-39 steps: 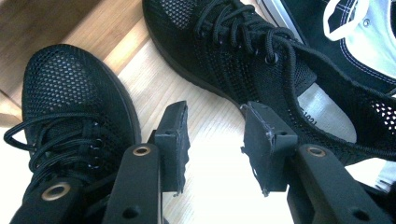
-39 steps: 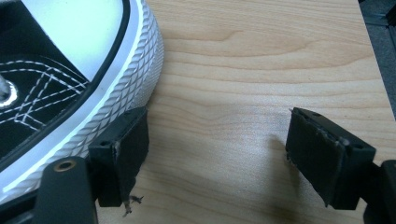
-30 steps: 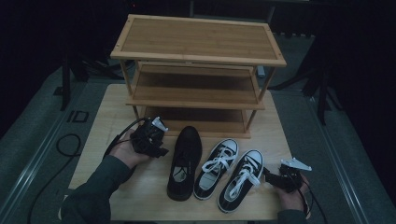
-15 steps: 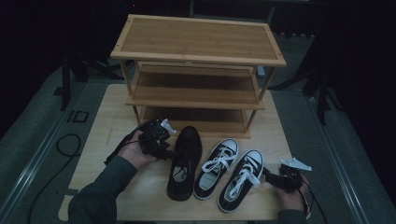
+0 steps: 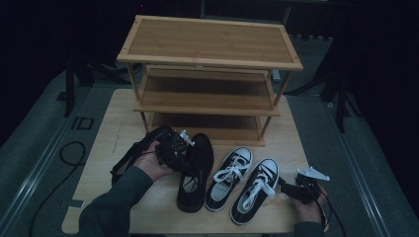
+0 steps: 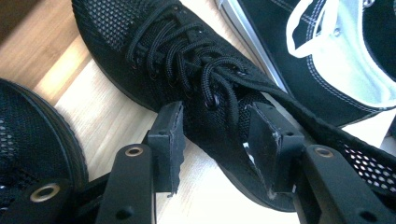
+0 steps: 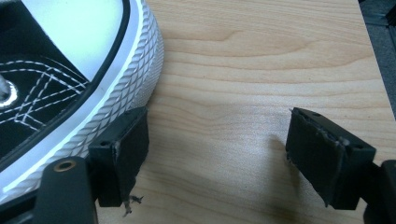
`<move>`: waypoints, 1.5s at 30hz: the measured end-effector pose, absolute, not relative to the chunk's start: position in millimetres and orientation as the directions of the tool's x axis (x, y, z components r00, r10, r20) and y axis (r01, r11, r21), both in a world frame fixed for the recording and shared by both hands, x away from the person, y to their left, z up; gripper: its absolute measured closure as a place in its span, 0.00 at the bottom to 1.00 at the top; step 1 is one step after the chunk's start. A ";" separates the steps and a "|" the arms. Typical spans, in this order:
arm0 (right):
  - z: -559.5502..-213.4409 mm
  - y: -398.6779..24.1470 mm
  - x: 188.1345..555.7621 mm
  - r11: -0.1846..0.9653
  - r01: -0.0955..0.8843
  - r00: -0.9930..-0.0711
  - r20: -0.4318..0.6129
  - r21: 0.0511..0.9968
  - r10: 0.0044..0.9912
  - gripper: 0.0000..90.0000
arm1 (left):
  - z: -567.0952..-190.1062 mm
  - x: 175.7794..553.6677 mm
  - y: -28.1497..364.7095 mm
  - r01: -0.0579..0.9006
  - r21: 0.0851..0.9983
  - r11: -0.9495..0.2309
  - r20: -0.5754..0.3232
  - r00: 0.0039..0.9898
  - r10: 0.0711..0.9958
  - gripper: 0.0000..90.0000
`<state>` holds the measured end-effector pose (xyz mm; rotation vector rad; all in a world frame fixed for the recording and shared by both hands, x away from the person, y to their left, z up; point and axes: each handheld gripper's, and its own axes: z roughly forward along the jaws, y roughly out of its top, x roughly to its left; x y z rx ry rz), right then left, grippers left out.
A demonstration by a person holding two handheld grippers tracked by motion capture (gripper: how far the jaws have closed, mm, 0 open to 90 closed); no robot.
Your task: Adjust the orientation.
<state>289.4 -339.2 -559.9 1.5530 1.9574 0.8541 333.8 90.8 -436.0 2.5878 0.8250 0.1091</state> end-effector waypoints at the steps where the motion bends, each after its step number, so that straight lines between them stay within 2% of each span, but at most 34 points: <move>1: -559.9 -339.2 289.4 0.154 0.663 -0.228 0.001 0.733 0.974 0.24 | -437.8 334.9 89.6 0.533 0.404 -0.743 -0.047 0.824 0.565 0.63; 7: -559.8 -339.2 289.3 0.155 0.663 -0.228 0.001 0.732 0.974 0.24 | -446.0 341.0 86.5 0.573 0.365 -0.734 -0.060 0.801 0.596 0.66; 11: -559.8 -339.2 289.4 0.155 0.663 -0.228 0.001 0.732 0.974 0.24 | -444.6 341.2 86.5 0.577 0.359 -0.734 -0.060 0.799 0.598 0.75; 13: -559.8 -339.2 289.4 0.154 0.663 -0.228 0.001 0.732 0.974 0.24 | -444.4 342.9 88.2 0.592 0.355 -0.724 -0.060 0.787 0.614 0.81; 15: -559.8 -339.2 289.4 0.154 0.663 -0.228 0.001 0.732 0.974 0.23 | -444.7 344.0 89.6 0.599 0.353 -0.719 -0.061 0.782 0.621 0.93; 16: -559.8 -339.1 289.3 0.153 0.664 -0.227 0.002 0.732 0.974 0.23 | -444.8 345.6 93.1 0.611 0.349 -0.711 -0.058 0.771 0.634 0.93; 17: -559.8 -339.2 289.3 0.154 0.664 -0.227 0.002 0.732 0.974 0.23 | -444.4 345.6 94.9 0.615 0.351 -0.706 -0.057 0.767 0.639 0.97; 45: -559.8 -339.1 289.2 0.154 0.663 -0.227 0.001 0.732 0.974 0.24 | -444.0 335.3 164.8 0.675 0.365 -0.641 -0.069 0.707 0.704 0.97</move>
